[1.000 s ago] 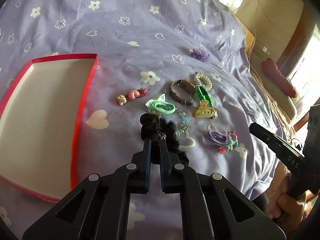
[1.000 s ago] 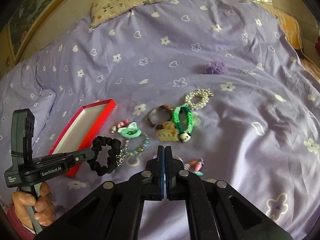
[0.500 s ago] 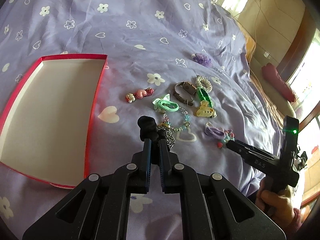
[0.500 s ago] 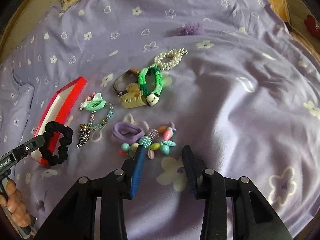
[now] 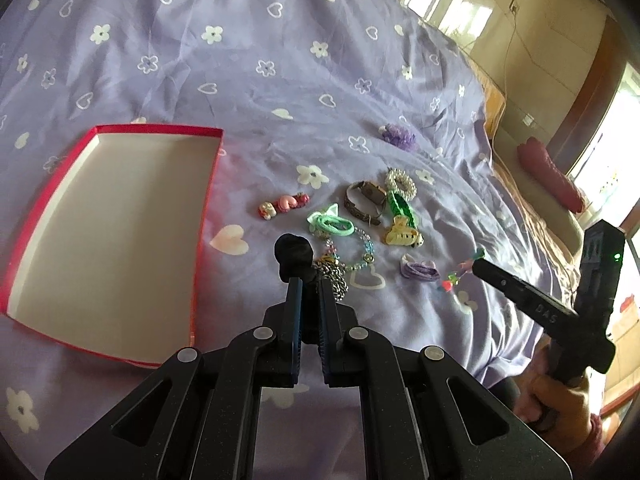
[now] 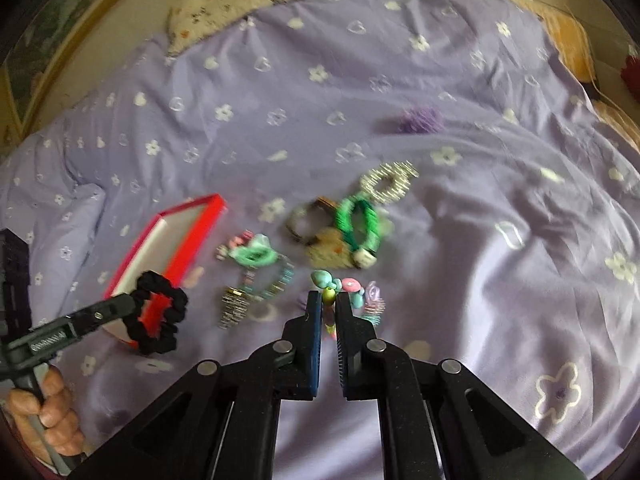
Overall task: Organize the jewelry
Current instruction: 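Carry the scrunchie with the left tool while the right tool carries the bracelet toward the red box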
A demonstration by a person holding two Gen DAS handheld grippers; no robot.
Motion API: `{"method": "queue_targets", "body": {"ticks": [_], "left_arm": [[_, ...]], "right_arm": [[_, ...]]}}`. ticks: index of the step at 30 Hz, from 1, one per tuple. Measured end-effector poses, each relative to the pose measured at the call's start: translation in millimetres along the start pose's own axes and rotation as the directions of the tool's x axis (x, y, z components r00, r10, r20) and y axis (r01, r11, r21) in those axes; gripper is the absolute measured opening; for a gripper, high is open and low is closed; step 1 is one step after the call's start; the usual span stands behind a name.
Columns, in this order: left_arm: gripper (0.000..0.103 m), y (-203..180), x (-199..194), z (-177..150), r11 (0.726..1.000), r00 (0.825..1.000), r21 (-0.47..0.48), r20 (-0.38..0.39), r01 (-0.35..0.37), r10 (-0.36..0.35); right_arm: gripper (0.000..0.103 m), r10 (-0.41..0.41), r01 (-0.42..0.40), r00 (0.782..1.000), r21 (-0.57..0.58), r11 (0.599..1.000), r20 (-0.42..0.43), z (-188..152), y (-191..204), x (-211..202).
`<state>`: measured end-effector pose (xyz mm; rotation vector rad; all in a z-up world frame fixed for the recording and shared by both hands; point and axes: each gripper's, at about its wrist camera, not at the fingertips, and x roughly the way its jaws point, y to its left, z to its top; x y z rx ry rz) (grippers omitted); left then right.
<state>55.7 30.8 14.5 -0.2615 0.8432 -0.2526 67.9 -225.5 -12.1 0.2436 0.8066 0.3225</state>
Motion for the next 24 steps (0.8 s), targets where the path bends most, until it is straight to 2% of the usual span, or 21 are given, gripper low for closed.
{"method": "queue_targets", "body": {"ticks": [6,12,24], "left_arm": [[0.006,21.8,-23.7,-0.5,0.999,0.999,-0.034,0.043,-0.022,0.023],[0.006,55.5,-43.3,-1.3,0.994,0.995,-0.086,0.075,-0.064,0.071],[0.006,133.2,-58.5,1.0,0.968,0.981,-0.207,0.101,-0.142,0.166]], "right_arm": [[0.006,0.089,-0.089,0.996,-0.058,0.994,0.007,6.8,41.2,-1.7],[0.006,0.189,-0.192,0.981,-0.106,0.976,-0.043,5.8,88.1,18.0],[0.006,0.339,-0.367,0.926,-0.19,0.911,-0.163,1.7,193.6,77.2]]}}
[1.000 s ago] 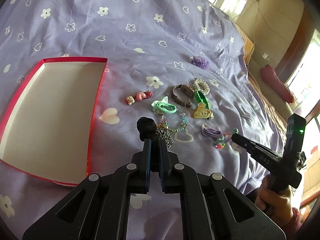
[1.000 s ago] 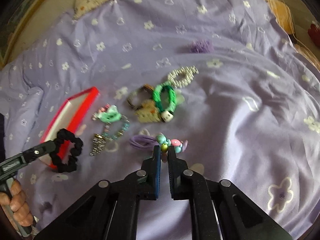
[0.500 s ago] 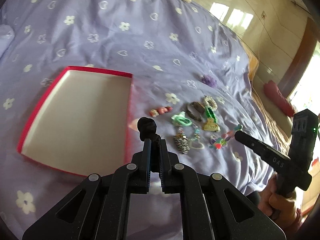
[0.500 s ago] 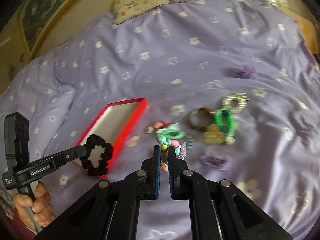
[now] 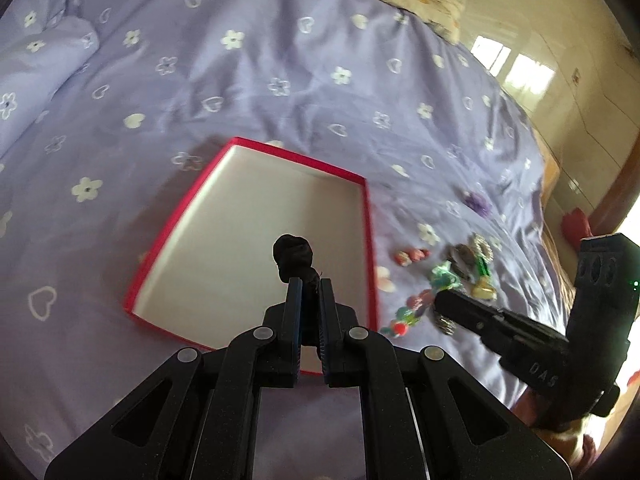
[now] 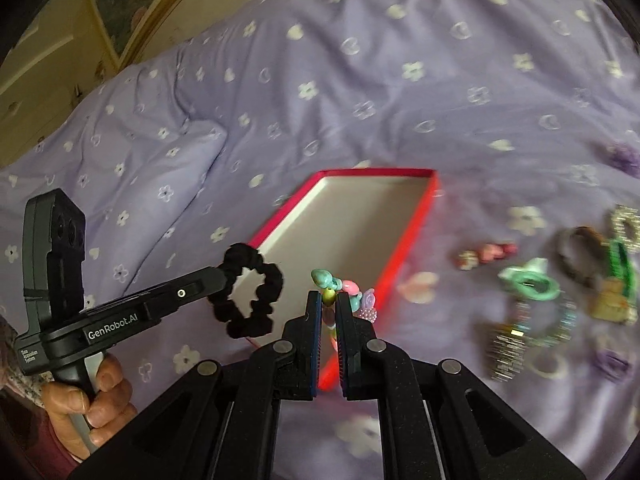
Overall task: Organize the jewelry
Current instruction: 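Carry the scrunchie with the left tool while the right tool carries the bracelet toward the red box, then lower and release the scrunchie with the left tool while the right tool releases the bracelet in the box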
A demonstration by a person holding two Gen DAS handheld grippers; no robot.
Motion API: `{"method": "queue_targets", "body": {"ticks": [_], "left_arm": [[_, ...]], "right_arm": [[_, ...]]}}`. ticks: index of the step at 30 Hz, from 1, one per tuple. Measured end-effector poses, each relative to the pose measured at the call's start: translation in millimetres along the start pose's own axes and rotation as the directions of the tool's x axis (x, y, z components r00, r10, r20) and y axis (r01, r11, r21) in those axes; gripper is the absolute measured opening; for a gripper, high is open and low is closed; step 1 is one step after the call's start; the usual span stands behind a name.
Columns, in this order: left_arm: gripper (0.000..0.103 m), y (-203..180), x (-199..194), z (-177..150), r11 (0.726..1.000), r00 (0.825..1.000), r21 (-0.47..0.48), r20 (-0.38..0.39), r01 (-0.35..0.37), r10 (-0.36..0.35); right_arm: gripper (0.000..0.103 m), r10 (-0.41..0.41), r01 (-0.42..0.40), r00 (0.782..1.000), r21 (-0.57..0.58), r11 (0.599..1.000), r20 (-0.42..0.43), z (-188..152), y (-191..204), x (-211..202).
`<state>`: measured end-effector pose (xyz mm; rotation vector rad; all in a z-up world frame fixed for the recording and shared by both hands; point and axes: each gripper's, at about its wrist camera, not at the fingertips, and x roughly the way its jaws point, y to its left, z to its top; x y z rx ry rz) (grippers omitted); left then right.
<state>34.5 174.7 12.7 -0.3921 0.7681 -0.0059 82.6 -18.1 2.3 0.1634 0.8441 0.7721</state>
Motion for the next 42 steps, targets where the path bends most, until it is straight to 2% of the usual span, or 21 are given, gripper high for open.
{"method": "queue_targets", "body": {"ticks": [9,13,22,24,26,30,32,35,37,42], "left_arm": [[0.006,38.1,25.7,6.2,0.997,0.998,-0.05,-0.031,-0.051,0.049],[0.006,51.3,42.6,1.2,0.995,0.994,-0.061,-0.071,-0.085,0.08],[0.009,60.7,59.2,-7.0,0.989,0.985,-0.06,-0.116,-0.132,0.125],[0.012,61.7,60.0,-7.5,0.988,0.983,-0.057,-0.119,-0.146,0.139],[0.019,62.6,60.3,-7.8,0.986,0.982,-0.058,-0.124,-0.153,0.145],[0.025,61.2,59.8,-7.5,0.985,0.979,-0.049,-0.13,-0.166,0.158],[0.034,60.5,59.7,-7.3,0.984,0.977,-0.046,-0.134,-0.171,0.164],[0.044,59.7,56.2,-7.1,0.982,0.976,-0.046,-0.132,-0.181,0.173],[0.048,59.9,52.0,-7.0,0.982,0.976,-0.051,-0.128,-0.184,0.177],[0.049,58.4,40.0,-4.2,0.981,0.978,-0.064,-0.109,-0.184,0.176]], "right_arm": [[0.006,0.072,-0.074,0.993,-0.019,0.997,-0.095,7.9,27.3,67.6],[0.006,0.062,-0.064,0.986,-0.01,0.998,-0.155,2.6,21.6,89.3],[0.007,0.03,-0.029,0.97,0.006,1.0,-0.243,-8.7,8.0,101.8],[0.007,0.024,-0.025,0.969,-0.002,1.0,-0.246,-8.5,9.9,102.7],[0.007,0.021,-0.024,0.967,-0.008,1.0,-0.252,-8.6,10.7,102.7],[0.008,0.018,-0.022,0.966,-0.011,1.0,-0.258,-7.6,11.1,103.4],[0.009,0.016,-0.02,0.966,-0.014,1.0,-0.259,-6.2,13.1,104.9],[0.012,0.016,-0.02,0.964,-0.011,1.0,-0.264,-6.0,13.5,103.7],[0.015,0.019,-0.021,0.963,-0.005,1.0,-0.267,-6.4,12.3,101.4],[0.026,0.031,-0.03,0.968,0.008,1.0,-0.248,-7.1,11.2,86.3]]}}
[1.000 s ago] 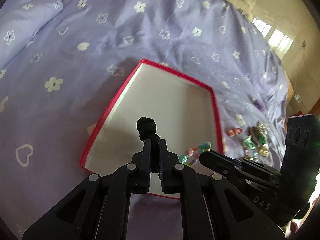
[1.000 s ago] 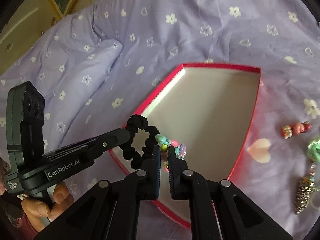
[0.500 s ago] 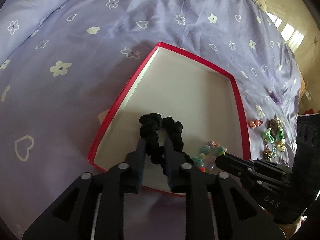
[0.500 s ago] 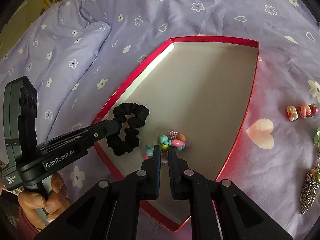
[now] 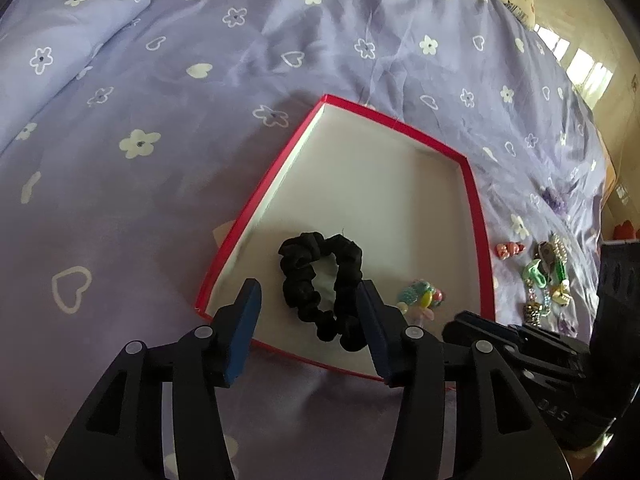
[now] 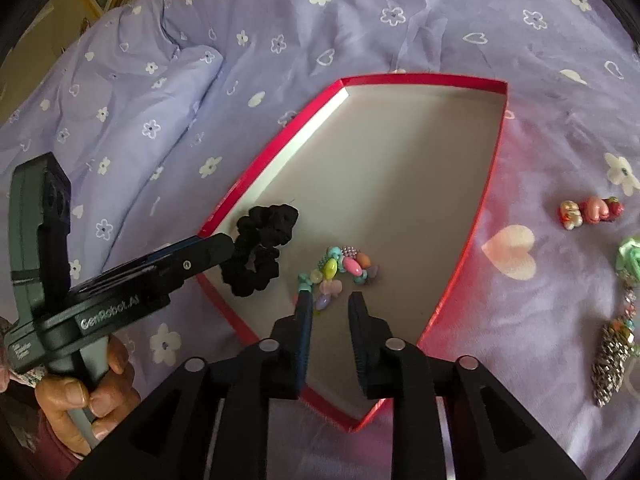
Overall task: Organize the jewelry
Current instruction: 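Lower and release the scrunchie with the left tool while the right tool releases the bracelet in the box, then move both open tools back over the remaining jewelry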
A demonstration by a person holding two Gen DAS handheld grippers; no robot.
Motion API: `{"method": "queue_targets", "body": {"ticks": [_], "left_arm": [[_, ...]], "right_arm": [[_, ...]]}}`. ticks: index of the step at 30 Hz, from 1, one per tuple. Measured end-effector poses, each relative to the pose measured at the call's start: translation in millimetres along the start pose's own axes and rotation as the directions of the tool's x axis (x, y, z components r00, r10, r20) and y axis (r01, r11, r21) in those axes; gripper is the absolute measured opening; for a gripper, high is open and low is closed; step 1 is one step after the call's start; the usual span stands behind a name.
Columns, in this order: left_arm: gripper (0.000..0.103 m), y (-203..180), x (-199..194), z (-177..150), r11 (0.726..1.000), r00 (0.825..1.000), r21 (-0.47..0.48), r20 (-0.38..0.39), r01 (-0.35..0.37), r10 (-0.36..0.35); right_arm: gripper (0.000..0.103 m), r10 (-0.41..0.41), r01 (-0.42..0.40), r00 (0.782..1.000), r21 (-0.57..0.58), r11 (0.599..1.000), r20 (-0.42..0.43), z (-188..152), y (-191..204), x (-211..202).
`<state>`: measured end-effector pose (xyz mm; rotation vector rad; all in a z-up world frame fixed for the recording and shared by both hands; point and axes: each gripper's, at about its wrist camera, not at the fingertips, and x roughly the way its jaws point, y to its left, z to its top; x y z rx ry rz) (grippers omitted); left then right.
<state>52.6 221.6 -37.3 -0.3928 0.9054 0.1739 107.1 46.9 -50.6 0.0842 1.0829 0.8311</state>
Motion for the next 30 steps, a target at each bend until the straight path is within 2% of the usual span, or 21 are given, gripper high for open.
{"method": "queue_targets", "body": {"ticks": [2,7,14,19,26,30], "left_arm": [[0.051,-1.5,-5.3,0.9,1.0,1.0,-0.003,0.007,0.001,-0.001],[0.051,-19.2,-16.7,3.0,0.999,0.999,0.024,0.026,0.024,-0.025],[0.051,-68.9,-20.0,1.3,0.989,0.996,0.122,0.011,0.086,-0.088],[0.051,-109.6,-12.0,-1.1,0.972,0.992,0.199,-0.014,0.122,-0.122],[0.051,-159.3,4.3,-5.8,0.936,0.99,0.322,-0.055,0.139,-0.127],[0.051,-178.0,13.0,-7.8,0.92,0.989,0.363,-0.073,0.147,-0.129]], "right_arm": [[0.03,0.004,-0.005,1.0,0.011,1.0,0.022,-2.8,-2.7,-11.4],[0.033,0.0,-0.004,0.996,0.047,0.999,0.088,-10.8,-17.9,-46.3],[0.037,-0.081,0.059,0.985,0.14,0.988,0.151,-25.9,-63.5,-91.8],[0.039,-0.141,0.102,0.974,0.213,0.972,0.179,-39.0,-98.7,-119.9],[0.039,-0.214,0.148,0.955,0.296,0.944,0.205,-54.4,-139.8,-152.3],[0.039,-0.247,0.166,0.945,0.334,0.928,0.216,-57.6,-158.6,-165.0]]}}
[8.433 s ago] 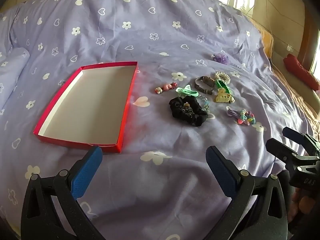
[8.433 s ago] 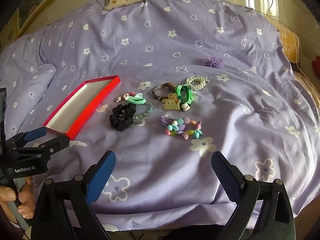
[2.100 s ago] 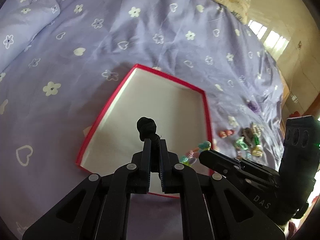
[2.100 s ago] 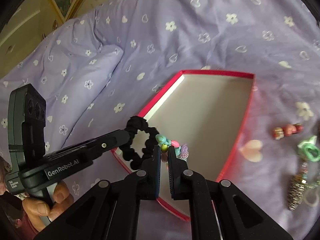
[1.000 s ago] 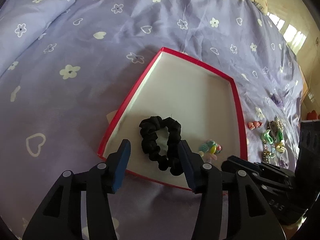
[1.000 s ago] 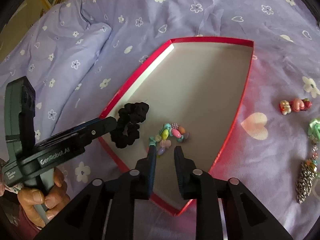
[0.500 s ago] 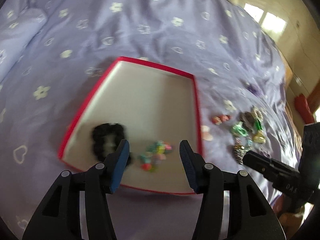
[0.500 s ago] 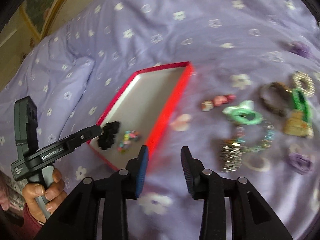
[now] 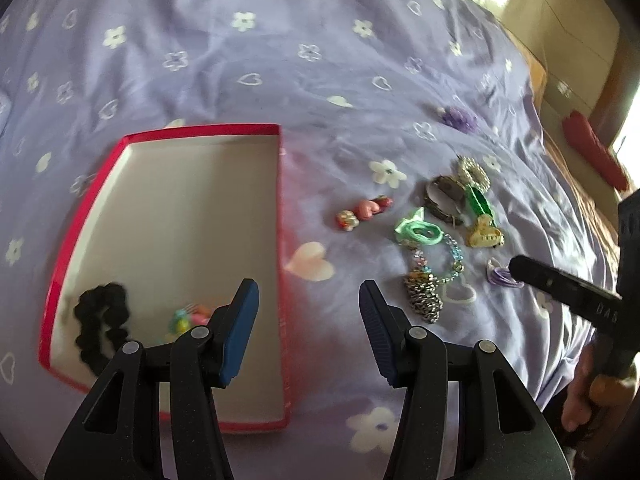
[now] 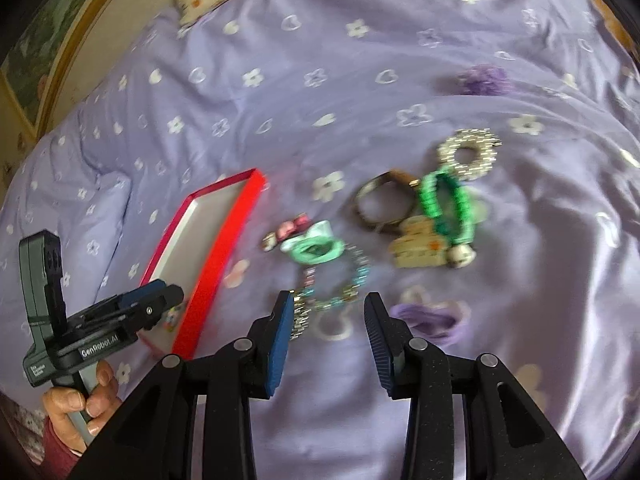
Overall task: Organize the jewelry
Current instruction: 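Move both open tools back over the remaining jewelry, then grasp the pink heart hair clip with the left tool while the right tool grasps the green braided bracelet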
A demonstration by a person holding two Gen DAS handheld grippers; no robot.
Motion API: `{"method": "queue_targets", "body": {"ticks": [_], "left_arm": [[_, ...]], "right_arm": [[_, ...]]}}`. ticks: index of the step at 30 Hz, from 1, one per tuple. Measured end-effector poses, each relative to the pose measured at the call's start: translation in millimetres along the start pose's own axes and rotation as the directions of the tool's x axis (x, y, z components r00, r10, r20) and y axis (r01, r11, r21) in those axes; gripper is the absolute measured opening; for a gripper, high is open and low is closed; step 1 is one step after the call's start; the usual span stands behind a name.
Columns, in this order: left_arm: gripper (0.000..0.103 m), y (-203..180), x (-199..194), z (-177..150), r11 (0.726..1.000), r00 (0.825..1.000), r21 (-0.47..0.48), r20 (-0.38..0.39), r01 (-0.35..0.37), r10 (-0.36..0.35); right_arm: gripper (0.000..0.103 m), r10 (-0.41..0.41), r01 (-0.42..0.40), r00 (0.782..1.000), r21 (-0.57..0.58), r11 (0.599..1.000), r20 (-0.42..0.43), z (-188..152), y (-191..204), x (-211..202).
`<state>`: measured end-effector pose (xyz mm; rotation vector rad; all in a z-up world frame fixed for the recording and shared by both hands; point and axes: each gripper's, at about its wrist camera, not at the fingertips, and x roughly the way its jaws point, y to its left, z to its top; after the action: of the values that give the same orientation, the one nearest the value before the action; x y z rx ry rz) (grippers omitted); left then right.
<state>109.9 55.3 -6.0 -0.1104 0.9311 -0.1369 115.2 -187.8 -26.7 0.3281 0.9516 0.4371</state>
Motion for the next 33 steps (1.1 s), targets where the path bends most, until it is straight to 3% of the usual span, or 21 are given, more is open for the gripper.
{"method": "queue_targets", "body": {"ticks": [17,25,29,33], "left_arm": [[0.051,-28.6,50.9,36.4,0.992,0.998,0.129,-0.069,-0.002,0.011],[0.051,-45.1,78.5,55.5,0.972,0.996,0.236,-0.088,0.002,0.019],[0.051,-50.1,95.4,61.3,0.958,0.994,0.287,-0.099,-0.022,0.053],[0.051,-55.8,108.7,59.6,0.946,0.99,0.325,-0.131,0.001,0.044]], "right_arm": [[0.041,-0.092,0.09,0.995,0.06,0.994,0.033,31.4,-56.0,2.4],[0.041,-0.126,0.124,0.992,0.066,0.99,0.024,52.0,-76.9,18.0],[0.041,-0.145,0.145,0.989,0.052,0.988,-0.006,59.2,-83.8,33.7],[0.038,-0.138,0.139,0.99,0.045,0.989,-0.043,58.7,-85.8,48.8]]}}
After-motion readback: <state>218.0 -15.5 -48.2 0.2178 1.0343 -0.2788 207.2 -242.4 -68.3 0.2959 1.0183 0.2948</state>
